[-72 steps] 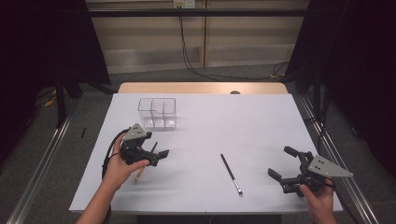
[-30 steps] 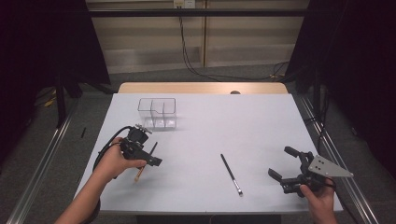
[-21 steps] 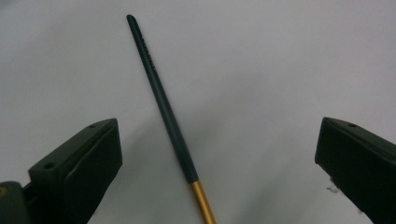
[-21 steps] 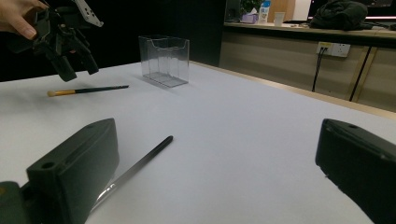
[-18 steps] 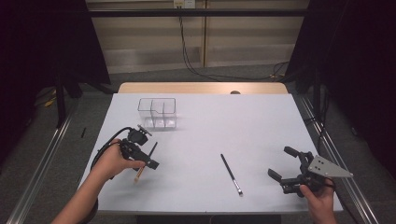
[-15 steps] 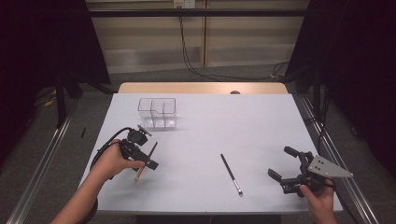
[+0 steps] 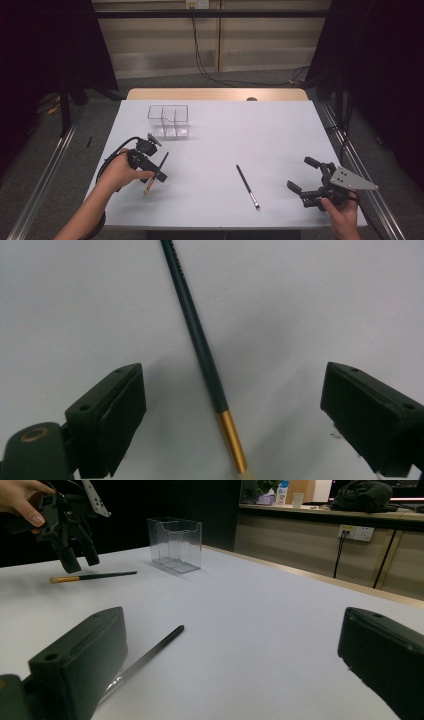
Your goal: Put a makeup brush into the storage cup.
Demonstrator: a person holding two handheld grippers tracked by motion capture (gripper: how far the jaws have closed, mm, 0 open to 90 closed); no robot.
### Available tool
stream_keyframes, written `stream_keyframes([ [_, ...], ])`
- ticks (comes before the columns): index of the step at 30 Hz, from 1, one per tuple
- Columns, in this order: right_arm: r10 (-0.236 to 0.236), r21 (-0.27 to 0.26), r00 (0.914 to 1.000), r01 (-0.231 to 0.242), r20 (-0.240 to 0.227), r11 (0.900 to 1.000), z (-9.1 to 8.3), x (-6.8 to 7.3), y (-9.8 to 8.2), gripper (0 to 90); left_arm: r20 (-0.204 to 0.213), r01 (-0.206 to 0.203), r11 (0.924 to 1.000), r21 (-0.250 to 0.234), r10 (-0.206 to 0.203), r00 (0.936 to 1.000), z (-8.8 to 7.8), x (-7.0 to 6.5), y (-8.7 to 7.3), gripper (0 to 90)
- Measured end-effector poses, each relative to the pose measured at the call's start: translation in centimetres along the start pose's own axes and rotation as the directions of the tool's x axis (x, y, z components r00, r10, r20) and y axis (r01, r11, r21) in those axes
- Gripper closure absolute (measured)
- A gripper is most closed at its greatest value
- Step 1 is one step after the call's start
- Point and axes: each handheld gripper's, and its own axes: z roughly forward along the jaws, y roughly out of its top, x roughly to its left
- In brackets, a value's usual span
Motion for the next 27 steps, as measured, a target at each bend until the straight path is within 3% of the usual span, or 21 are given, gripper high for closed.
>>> stream_keyframes([
  [5,0.0,0.0,1.0,0.0,0.0,1.0,0.02,0.0,-0.01,0.0,-0.02,0.018,0.9997,0.017,-0.017,0.9996,-0.02,0.24,-0.04,18.7],
  [7,0.0,0.0,1.0,0.0,0.0,1.0,0.04,0.02,0.0,0.0,-0.02,0.02,0.9994,0.027,-0.02,0.9996,0.03,0.37,-0.11,26.2],
  [11,0.0,0.0,1.0,0.0,0.0,1.0,0.02,-0.01,-0.01,0.0,-0.036,0.022,0.9984,0.052,-0.021,0.9991,0.25,0.39,-0.25,32.7],
  [12,0.0,0.0,1.0,0.0,0.0,1.0,0.01,-0.02,-0.01,0.0,-0.031,0.039,0.9972,0.065,-0.037,0.9988,0.34,0.47,-0.31,33.9],
  [19,-0.002,-0.001,1.0,0.002,0.0,1.0,-0.01,-0.04,-0.01,0.0,-0.052,0.037,0.9951,0.092,-0.032,0.9981,0.51,0.31,-0.32,49.2],
  [22,0.0,0.002,1.0,0.0,0.002,1.0,-0.02,-0.05,-0.03,0.0,-0.028,0.03,0.9949,0.096,-0.027,0.9992,0.52,0.19,-0.33,52.1],
  [27,-0.004,-0.001,1.0,0.004,0.001,1.0,-0.02,-0.08,-0.01,0.0,-0.067,0.038,0.9944,0.099,-0.031,0.9973,0.62,0.03,-0.22,59.8],
])
